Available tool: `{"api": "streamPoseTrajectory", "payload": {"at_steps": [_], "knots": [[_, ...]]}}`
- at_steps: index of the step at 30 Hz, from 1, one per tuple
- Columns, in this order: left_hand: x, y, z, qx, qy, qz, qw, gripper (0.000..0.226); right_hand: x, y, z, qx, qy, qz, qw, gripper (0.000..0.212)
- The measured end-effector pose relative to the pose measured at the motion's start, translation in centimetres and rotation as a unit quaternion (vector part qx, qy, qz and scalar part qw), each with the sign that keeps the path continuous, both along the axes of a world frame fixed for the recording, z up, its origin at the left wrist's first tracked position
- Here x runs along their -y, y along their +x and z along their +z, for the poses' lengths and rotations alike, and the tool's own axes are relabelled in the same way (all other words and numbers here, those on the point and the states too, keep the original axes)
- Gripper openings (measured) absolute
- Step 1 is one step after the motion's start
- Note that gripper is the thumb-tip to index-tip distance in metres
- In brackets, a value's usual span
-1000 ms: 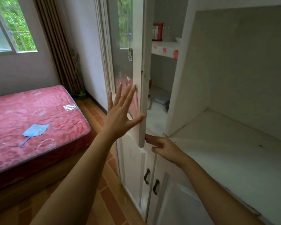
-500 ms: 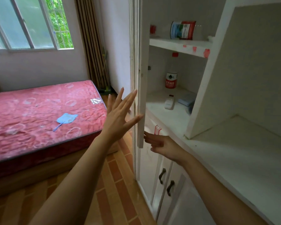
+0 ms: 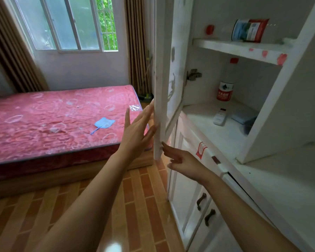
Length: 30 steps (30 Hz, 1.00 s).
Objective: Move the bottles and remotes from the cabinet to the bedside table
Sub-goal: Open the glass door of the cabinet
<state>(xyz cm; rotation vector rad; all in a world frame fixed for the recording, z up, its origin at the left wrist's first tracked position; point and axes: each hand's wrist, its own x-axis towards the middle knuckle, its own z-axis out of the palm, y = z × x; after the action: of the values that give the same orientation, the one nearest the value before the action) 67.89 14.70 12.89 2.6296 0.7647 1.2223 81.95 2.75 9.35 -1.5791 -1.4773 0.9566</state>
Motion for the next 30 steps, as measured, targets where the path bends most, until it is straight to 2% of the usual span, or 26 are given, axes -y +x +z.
{"api": "streamPoseTrajectory", "payload": {"at_steps": [4,9,12,15,18,21,24,30], "knots": [[-0.6,-0.6,-0.1,0.004,0.007,0.024,1.0,0.076,-1.4,-0.7,-0.1,0.028,0.006,0.013,0.999,0.067],[-2.2,-1.7,-0.2,0.025,0.049,0.084,0.995,0.075,-3.8,-1.8,0.0,0.066,0.023,0.023,0.997,0.062],[-3.4,-2.5,-0.2,0.023,0.095,0.128,0.987,0.075,-5.5,-2.6,0.3,0.074,0.063,0.012,0.995,0.051],[-4.8,-3.5,-0.2,0.025,0.098,0.139,0.985,0.079,-7.8,-3.3,0.7,0.092,0.119,-0.04,0.988,0.047],[-6.6,-4.7,-0.2,0.027,0.125,0.14,0.982,0.077,-10.5,-3.5,1.0,0.134,0.168,-0.097,0.972,0.052],[-9.2,-5.8,-0.3,-0.001,0.183,0.17,0.968,0.068,-13.3,-3.3,0.7,0.225,0.205,-0.082,0.949,0.067],[-12.1,-6.6,-0.5,-0.033,0.193,0.214,0.957,0.058,-16.0,-3.1,0.1,0.305,0.199,-0.048,0.93,0.083],[-16.9,-7.5,0.3,-0.086,0.189,0.257,0.944,0.062,-21.2,-2.9,-0.4,0.4,0.175,-0.069,0.897,0.087]]}}
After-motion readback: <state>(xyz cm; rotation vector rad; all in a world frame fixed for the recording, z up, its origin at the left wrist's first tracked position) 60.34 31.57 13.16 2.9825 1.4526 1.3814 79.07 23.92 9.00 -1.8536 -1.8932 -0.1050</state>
